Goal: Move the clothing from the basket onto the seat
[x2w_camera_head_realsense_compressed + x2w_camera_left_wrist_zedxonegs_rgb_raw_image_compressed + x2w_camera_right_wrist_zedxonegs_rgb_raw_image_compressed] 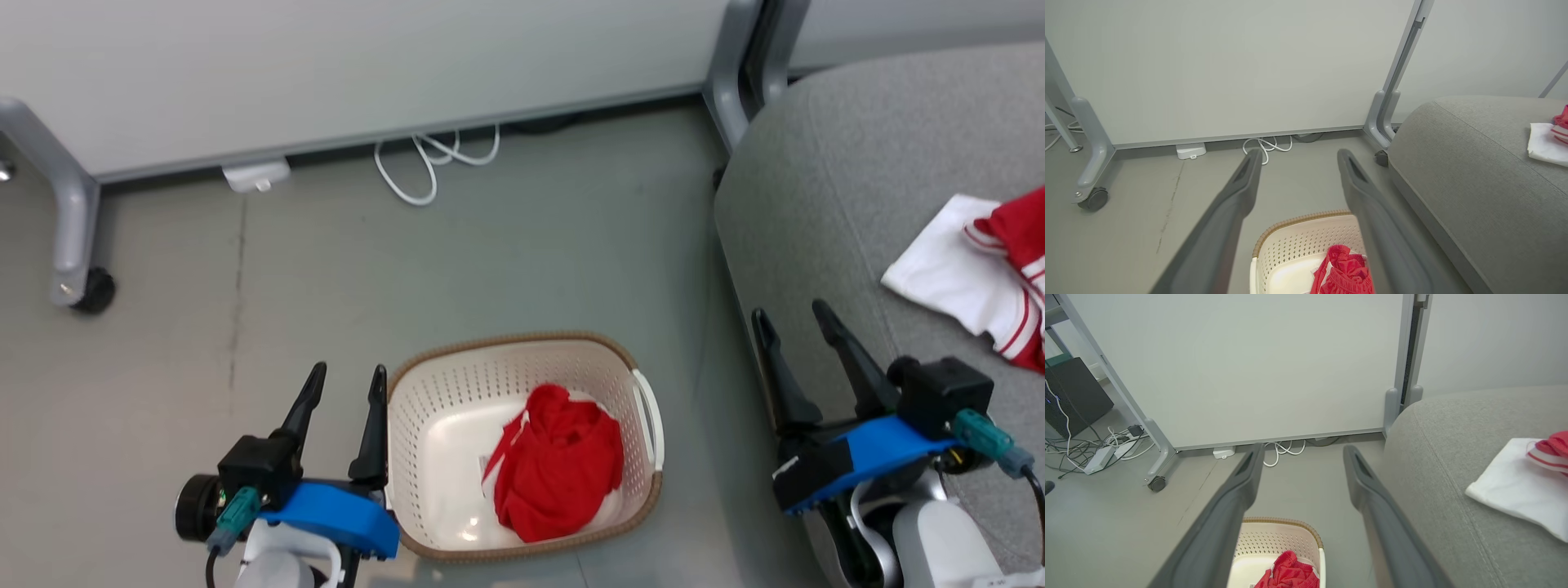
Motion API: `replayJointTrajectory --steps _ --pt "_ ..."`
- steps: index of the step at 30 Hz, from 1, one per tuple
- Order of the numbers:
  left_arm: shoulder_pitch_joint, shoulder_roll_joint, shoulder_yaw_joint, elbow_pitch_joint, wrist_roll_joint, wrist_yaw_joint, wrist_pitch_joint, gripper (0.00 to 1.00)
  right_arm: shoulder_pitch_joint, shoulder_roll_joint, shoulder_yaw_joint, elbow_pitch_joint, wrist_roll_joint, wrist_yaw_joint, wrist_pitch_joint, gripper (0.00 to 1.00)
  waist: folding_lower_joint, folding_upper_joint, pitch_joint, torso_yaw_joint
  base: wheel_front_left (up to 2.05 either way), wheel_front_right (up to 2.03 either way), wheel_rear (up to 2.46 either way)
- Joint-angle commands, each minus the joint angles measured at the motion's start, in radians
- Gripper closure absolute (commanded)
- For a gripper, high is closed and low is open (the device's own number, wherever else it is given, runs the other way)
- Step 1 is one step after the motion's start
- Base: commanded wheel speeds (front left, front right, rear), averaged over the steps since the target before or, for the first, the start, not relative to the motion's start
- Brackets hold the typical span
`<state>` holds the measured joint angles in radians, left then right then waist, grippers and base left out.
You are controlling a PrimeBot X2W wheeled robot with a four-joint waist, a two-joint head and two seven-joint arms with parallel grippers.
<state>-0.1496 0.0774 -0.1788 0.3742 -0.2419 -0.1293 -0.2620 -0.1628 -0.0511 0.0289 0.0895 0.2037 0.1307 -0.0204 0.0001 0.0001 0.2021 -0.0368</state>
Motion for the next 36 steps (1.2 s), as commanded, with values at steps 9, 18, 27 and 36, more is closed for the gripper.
replayJointTrajectory --steps 9,18,27,36 --pt "-0.163 0.017 -0.084 0.067 -0.004 -0.001 -0.004 0.00 -0.142 0.001 0.039 -0.032 0.007 0.000 -0.035 0.00 -0.0001 -0.0001 0.292 -0.100 0.00 0.00 0.00" --pt "-0.339 0.064 -0.245 0.225 -0.033 -0.001 -0.004 0.00 -0.243 0.001 0.100 -0.038 0.037 0.000 -0.080 0.00 -0.0001 -0.0001 0.495 -0.180 0.00 0.00 0.00" --pt "-0.504 0.066 -0.382 0.420 -0.103 -0.001 -0.004 0.00 -0.282 0.001 0.146 -0.051 0.062 0.000 -0.116 0.00 -0.0001 -0.0001 0.634 -0.214 0.00 0.00 0.00" --pt "-0.607 0.060 -0.476 0.562 -0.199 -0.001 -0.004 0.00 -0.284 0.001 0.171 -0.057 0.081 0.000 -0.148 0.00 -0.0001 -0.0001 0.704 -0.238 0.00 0.00 0.00"
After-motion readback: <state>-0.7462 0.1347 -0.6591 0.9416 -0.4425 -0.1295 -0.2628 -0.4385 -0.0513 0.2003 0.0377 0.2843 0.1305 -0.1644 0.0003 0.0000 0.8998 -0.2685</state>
